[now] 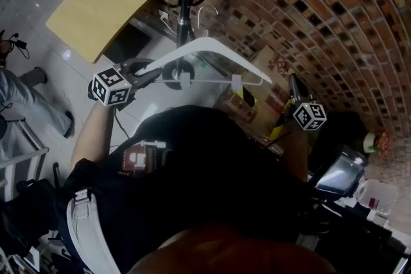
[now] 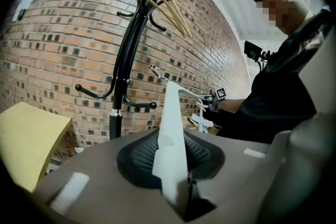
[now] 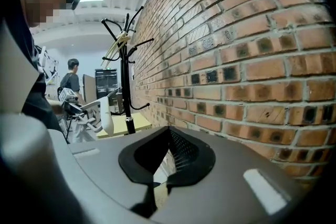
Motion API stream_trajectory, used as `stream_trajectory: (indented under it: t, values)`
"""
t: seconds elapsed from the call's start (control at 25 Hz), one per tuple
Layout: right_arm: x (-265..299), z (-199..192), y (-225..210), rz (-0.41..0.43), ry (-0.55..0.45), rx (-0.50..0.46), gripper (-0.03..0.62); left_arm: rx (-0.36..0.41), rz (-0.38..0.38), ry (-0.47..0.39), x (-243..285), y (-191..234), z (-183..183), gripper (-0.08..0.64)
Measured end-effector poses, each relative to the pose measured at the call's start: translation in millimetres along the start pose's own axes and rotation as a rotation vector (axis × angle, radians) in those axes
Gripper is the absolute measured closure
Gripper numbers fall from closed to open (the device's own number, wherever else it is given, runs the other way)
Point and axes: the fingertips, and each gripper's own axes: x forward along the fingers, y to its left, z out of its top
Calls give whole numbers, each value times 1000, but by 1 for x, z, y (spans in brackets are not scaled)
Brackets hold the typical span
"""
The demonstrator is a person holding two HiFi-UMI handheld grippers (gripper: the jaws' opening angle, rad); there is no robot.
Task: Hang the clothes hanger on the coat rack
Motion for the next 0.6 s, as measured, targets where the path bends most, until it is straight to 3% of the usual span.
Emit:
stream_trajectory:
  t: [0.4, 0.6]
  values:
    - [22, -34, 13, 35, 101, 7, 578, 90, 81, -59, -5, 19, -49, 477]
    - [29, -47, 15, 38, 141, 11, 578, 120, 97, -40, 7, 30, -71, 477]
